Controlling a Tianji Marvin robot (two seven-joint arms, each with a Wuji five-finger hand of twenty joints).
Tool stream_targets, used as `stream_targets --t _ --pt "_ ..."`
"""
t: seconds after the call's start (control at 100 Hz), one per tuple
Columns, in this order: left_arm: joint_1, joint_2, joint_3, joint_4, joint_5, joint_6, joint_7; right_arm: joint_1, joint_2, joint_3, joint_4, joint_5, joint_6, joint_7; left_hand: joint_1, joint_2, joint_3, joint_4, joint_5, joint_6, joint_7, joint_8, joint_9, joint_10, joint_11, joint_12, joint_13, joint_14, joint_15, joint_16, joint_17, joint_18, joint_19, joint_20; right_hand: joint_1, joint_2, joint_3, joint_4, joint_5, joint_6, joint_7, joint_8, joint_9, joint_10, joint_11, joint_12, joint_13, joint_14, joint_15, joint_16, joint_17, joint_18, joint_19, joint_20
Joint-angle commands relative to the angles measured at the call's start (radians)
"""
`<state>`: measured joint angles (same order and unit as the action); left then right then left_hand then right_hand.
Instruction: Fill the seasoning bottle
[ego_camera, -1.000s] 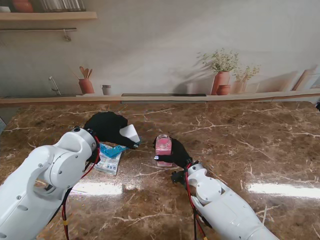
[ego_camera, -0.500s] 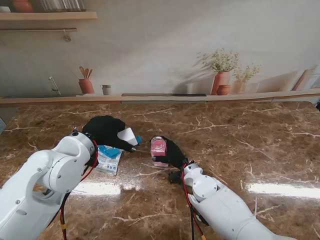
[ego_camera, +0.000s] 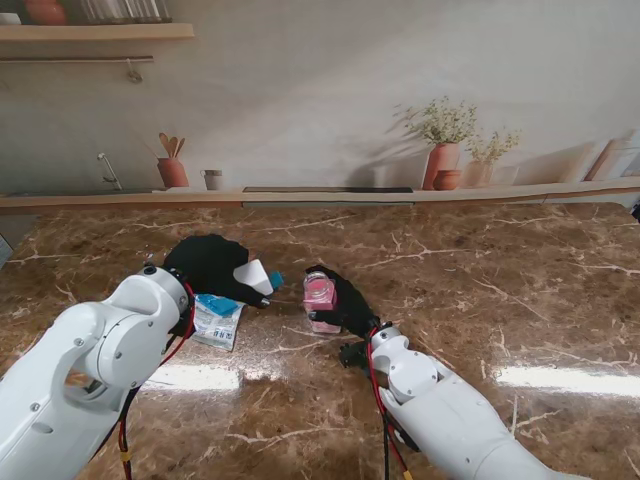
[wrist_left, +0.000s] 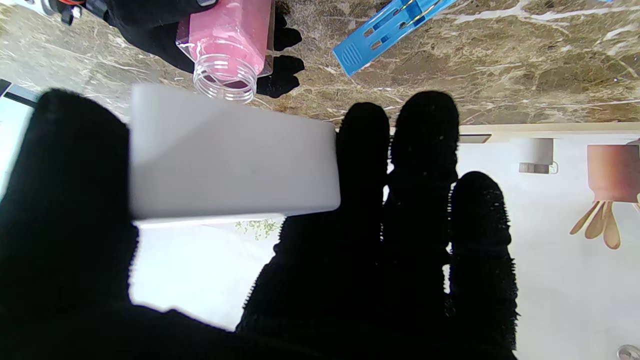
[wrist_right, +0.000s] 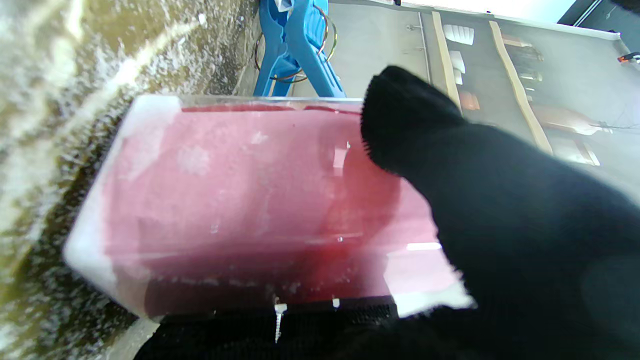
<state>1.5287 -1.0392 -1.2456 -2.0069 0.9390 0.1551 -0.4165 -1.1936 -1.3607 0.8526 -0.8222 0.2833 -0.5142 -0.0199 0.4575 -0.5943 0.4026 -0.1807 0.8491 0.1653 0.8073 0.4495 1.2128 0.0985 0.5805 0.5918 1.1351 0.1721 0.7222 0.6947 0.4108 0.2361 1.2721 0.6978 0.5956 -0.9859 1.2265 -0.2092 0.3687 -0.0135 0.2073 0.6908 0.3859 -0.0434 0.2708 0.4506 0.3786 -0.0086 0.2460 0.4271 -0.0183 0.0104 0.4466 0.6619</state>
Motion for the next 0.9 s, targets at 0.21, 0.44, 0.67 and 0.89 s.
stream_targets --t 0.21,0.44,0.67,0.89 --pt "0.009 0.003 0.001 -0.006 0.013 -0.007 -0.002 -0.006 0.011 0.017 0.002 0.016 0.005 0.048 0.189 0.206 0.167 0.017 0.132 -0.236 0.147 -0.002 0.038 -0.061 0.021 -0.01 0.0 0.0 0.007 -0.007 -0.007 0.017 0.045 -0.005 -0.051 -0.008 0.034 0.058 -0.069 0.043 -0.092 -0.079 -0.053 0.001 -0.054 -0.046 -0.047 -0.017 -0.04 -0.043 -0.016 -0.054 -0.024 -0.005" --pt "0.012 0.003 0.005 -0.005 0.013 -0.004 0.0 -0.014 0.019 0.031 -0.004 0.023 0.018 0.062 0.191 0.207 0.165 0.016 0.129 -0.238 0.146 -0.003 0.035 -0.061 0.02 -0.01 -0.004 0.0 0.004 -0.007 -0.007 0.017 0.045 -0.005 -0.1 -0.034 -0.013 0.047 -0.122 0.087 -0.131 -0.111 -0.113 0.021 -0.093 -0.069 -0.081 -0.018 -0.069 -0.056 -0.024 -0.057 -0.034 -0.011" --pt "0.028 0.003 -0.006 -0.007 0.027 -0.009 0.001 -0.051 0.045 0.064 -0.088 0.001 0.011 0.027 0.192 0.21 0.161 0.017 0.125 -0.239 0.144 -0.006 0.031 -0.063 0.019 -0.011 -0.006 -0.001 0.003 -0.007 -0.009 0.015 0.042 -0.005 -0.202 -0.034 -0.049 0.025 -0.156 0.087 -0.158 -0.127 -0.147 0.031 -0.127 -0.097 -0.143 -0.021 -0.115 -0.084 -0.055 -0.076 -0.057 -0.02" --pt "0.089 0.002 -0.049 -0.024 0.074 -0.026 0.016 -0.125 0.08 0.133 -0.226 -0.112 0.003 -0.084 0.194 0.209 0.154 0.016 0.125 -0.245 0.143 -0.013 0.027 -0.063 0.017 -0.013 -0.009 -0.004 0.0 -0.007 -0.012 0.015 0.039 -0.004 -0.234 0.005 -0.063 0.025 -0.148 0.083 -0.163 -0.134 -0.139 0.031 -0.135 -0.109 -0.145 -0.023 -0.125 -0.099 -0.055 -0.072 -0.064 -0.024"
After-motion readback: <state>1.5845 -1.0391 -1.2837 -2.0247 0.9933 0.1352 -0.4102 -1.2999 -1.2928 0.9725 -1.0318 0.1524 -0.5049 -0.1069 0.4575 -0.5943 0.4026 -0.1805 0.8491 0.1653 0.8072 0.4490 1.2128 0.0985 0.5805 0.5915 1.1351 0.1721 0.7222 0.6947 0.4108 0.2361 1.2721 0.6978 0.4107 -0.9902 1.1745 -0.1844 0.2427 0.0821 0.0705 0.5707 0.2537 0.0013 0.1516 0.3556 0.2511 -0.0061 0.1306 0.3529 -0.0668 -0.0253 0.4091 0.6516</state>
